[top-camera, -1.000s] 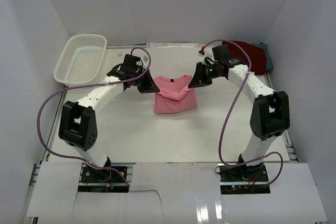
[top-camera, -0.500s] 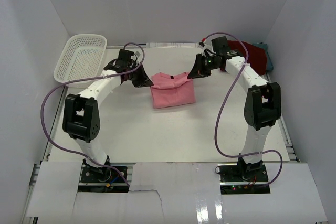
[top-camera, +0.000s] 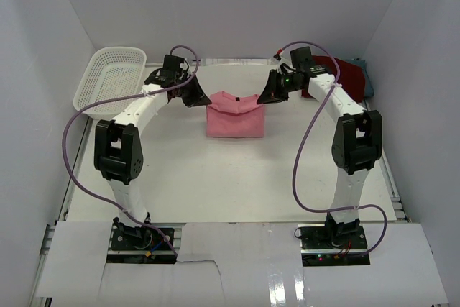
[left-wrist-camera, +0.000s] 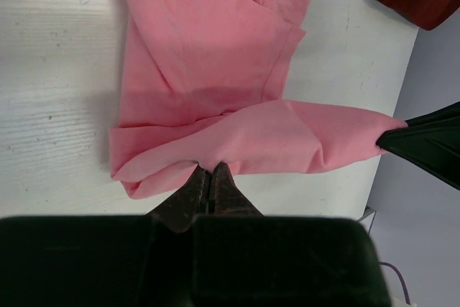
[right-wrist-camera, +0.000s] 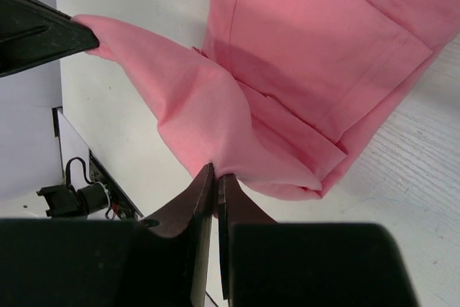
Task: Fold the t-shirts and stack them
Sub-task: Fold the long partially folded tshirt into a neat square, then put the neatly folded tshirt into the corner of the board with the right arm
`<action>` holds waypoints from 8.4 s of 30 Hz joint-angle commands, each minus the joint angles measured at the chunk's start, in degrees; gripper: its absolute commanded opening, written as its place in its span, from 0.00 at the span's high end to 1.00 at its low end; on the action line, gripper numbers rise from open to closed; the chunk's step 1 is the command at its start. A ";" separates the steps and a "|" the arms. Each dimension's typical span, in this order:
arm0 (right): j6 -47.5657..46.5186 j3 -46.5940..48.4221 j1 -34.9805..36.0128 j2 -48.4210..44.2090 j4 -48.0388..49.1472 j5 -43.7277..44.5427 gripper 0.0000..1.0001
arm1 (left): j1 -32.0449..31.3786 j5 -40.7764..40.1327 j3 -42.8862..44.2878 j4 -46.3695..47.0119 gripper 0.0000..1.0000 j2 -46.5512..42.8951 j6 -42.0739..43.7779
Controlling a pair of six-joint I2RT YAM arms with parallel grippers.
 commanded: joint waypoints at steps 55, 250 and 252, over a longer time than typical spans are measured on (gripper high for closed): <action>13.44 30.00 -8.12 24.62 11.95 -8.40 0.92 | 3.18 5.56 39.49 10.95 0.97 30.37 -8.64; -1.23 -10.53 1.63 8.54 12.67 13.92 0.92 | -15.80 -10.96 -14.03 16.94 0.02 -23.48 -1.17; -1.85 -6.94 1.37 9.76 11.79 13.40 0.92 | -15.63 -12.46 -16.22 15.71 0.02 -25.16 -1.00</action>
